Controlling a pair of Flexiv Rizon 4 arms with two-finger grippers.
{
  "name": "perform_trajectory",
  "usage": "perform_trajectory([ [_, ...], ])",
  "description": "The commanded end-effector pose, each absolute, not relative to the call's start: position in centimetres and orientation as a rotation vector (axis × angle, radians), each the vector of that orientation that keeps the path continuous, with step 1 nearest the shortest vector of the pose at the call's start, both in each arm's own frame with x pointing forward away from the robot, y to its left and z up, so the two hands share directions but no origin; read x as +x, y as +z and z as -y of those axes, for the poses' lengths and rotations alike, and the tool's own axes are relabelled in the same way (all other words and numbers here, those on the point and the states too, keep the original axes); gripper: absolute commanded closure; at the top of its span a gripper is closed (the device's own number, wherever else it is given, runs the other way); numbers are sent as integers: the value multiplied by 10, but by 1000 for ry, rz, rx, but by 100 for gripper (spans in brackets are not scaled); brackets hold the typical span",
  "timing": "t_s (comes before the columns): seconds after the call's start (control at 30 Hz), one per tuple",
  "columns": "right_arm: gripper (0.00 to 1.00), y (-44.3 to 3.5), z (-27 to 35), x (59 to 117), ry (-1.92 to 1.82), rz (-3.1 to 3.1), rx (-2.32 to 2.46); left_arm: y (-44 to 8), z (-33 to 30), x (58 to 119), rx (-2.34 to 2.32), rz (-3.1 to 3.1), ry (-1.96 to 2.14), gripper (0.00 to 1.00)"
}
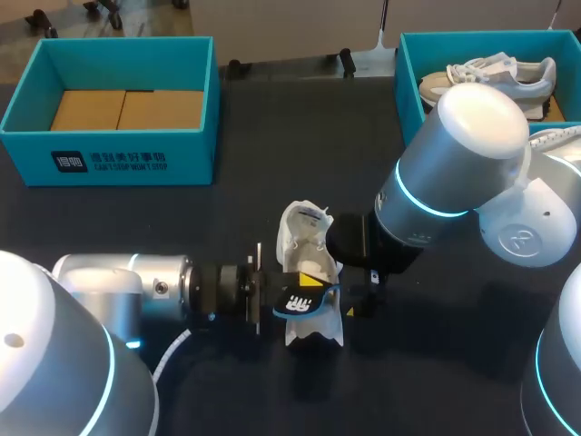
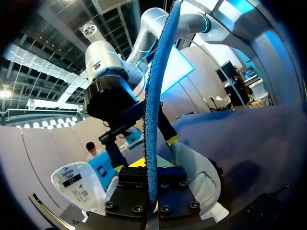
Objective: Take the shoe out of the shoebox, open the shoe tongue, remove and reinsert the insole, then place the shoe into the shoebox
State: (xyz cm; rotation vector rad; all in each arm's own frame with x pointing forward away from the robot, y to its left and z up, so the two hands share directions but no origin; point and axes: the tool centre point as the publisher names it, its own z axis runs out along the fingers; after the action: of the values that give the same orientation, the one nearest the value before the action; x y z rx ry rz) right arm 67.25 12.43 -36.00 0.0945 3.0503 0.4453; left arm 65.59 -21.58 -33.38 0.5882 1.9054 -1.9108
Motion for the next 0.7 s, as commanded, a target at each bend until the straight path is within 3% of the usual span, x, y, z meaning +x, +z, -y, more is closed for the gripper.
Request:
perform_trajectory([
  [0.03,0,-361,-125,672,445,-3048,96,-338,216,660,572,-1911,-1895,100],
  [0.7,0,-361,-125,672,445,-3048,96,-359,217,679,585,-2025,-1757,100],
])
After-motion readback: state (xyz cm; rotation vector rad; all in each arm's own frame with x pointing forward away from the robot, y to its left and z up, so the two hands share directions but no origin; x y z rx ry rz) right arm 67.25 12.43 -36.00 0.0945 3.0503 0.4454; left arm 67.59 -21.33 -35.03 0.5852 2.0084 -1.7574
